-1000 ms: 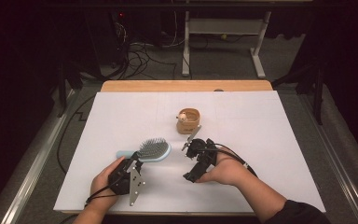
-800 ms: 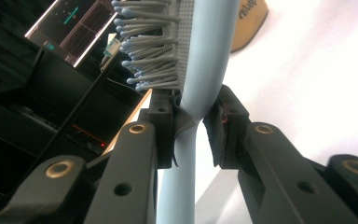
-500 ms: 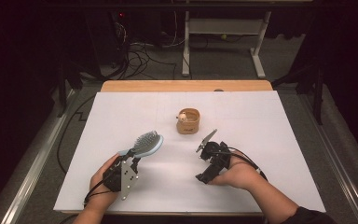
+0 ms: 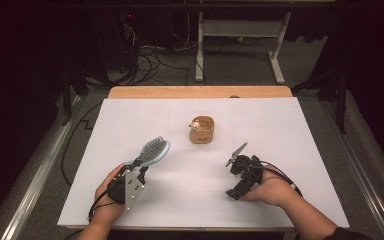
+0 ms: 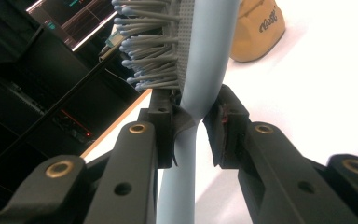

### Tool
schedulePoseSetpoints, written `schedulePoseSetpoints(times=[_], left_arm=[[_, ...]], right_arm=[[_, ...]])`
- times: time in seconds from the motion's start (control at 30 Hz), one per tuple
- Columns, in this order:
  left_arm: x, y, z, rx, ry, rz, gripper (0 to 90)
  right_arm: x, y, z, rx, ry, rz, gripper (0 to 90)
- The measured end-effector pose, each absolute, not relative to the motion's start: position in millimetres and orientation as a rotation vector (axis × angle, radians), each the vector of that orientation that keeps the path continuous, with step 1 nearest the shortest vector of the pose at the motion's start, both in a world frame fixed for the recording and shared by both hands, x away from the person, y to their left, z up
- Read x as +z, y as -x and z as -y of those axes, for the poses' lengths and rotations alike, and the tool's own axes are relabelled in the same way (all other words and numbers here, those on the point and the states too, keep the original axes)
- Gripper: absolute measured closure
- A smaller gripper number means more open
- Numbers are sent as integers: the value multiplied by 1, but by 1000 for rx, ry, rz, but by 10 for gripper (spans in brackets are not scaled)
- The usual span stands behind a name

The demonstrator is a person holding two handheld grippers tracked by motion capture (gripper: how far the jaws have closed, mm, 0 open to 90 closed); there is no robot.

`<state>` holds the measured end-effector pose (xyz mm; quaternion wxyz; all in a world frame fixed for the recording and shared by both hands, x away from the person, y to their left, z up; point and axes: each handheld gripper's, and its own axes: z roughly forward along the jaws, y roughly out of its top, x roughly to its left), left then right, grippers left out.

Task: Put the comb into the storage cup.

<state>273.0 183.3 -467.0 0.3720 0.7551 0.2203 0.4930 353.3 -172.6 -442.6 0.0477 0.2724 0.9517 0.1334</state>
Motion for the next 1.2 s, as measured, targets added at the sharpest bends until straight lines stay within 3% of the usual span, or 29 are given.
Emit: schedulePoseSetpoints(times=[0.43,1.2], left_arm=[[-460,-275,-190,1180,-1861,-641,733],[-454,-278,-201,1036,-1775,-729,734]], right_arm=[[-445,-353,198,499,-924,-2827,2],[-464,-336,233,1133,-1067,-2475,2]])
